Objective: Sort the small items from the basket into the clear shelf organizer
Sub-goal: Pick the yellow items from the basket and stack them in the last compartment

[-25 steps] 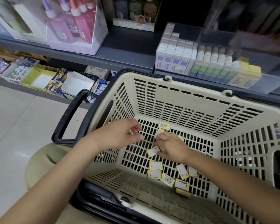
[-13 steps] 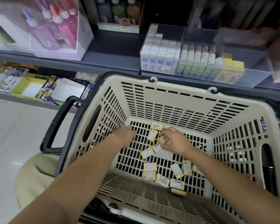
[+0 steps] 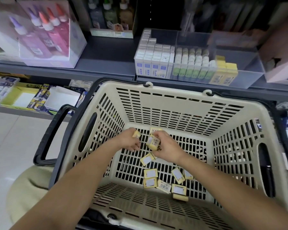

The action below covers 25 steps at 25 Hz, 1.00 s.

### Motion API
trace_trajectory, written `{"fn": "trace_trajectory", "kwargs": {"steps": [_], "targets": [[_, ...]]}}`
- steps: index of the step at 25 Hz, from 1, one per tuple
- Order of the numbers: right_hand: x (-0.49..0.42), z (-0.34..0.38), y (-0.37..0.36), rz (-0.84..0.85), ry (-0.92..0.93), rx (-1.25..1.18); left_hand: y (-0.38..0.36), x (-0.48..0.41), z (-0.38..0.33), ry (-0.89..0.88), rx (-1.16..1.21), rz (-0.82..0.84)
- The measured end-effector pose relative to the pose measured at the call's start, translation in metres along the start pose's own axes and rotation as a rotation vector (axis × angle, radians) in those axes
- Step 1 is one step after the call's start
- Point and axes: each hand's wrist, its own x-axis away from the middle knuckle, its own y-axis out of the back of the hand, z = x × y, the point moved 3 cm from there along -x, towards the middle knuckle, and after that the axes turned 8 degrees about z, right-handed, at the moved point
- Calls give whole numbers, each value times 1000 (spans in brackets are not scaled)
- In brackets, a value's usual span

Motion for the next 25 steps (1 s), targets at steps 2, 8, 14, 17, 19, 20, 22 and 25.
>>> {"fn": "trace_trajectory", "kwargs": {"steps": [2,8,14,17,19,20,22,25], "targets": [[-1,15,0,-65,63,-100,-5,3,-5,10,292,119],[1,8,10,-68,18,-117,-20,8,-15,10,481,338],[15,-55,19,85,-282,306,-18,4,-16,-29,605,203],[13,-49,17,18,-252,288,-15,2,-14,-27,616,156],[8,-33,23,-82,-144,77,-14,2,-12,-6,634,151],[6,-22,24,-97,-80,-59,-14,2,-11,2,646,156],[1,0,19,-80,12,-261,-13,2,-12,-3,671,182],[0,17,7,-121,68,-405,-7,3,-12,-28,768,217]]}}
